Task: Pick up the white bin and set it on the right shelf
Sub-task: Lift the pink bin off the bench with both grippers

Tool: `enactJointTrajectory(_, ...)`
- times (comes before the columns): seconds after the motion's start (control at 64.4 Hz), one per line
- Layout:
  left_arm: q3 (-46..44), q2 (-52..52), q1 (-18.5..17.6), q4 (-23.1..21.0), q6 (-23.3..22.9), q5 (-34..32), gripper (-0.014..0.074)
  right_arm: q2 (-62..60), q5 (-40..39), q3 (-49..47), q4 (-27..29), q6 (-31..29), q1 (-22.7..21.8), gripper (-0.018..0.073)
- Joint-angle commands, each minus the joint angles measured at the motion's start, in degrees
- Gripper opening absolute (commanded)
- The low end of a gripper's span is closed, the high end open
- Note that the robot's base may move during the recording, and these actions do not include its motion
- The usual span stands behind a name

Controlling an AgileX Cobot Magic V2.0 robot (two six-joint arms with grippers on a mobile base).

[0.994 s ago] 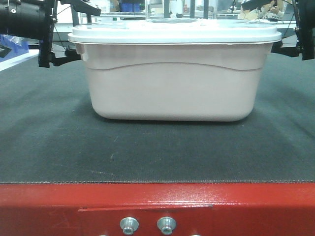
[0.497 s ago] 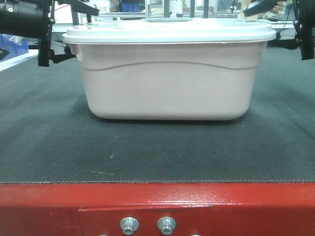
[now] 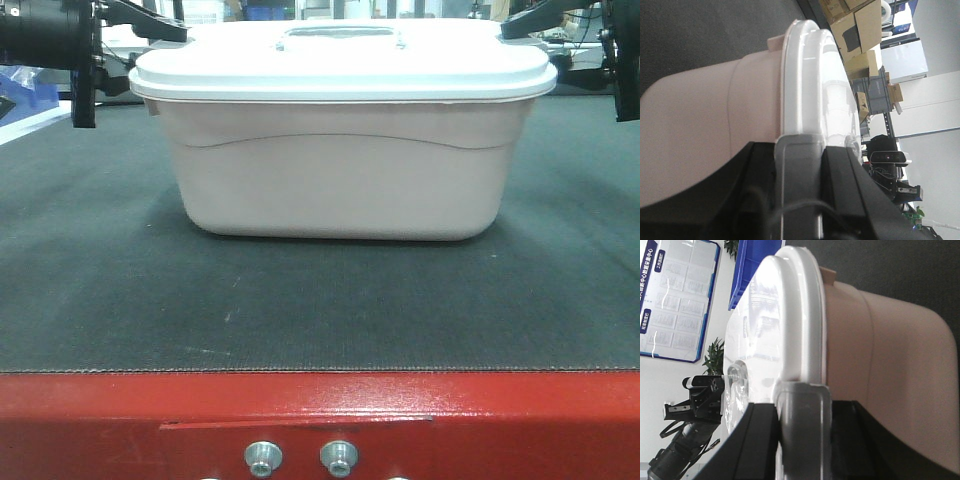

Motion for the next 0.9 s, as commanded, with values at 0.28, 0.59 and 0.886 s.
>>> enactJointTrajectory(0.28,-4.4,-3.4,-1.0,-2.4,1.3,10.2,-0.0125,-3.7,8.9,-1.9,5.8,-0.7,0.5,0.0059)
enactJointTrajectory(0.59,-10.0,-8.1,-1.0,-1.3,1.3,10.2,-0.0125,-7.5,12.2,-8.0,6.1,-0.7,0.5,0.0059)
enactJointTrajectory(0.886,-15.6,-13.3,-1.0,-1.0,1.3,10.2,-0.0125,-12.9,13.7,-14.3,6.1,-0.7,0.5,0.0059)
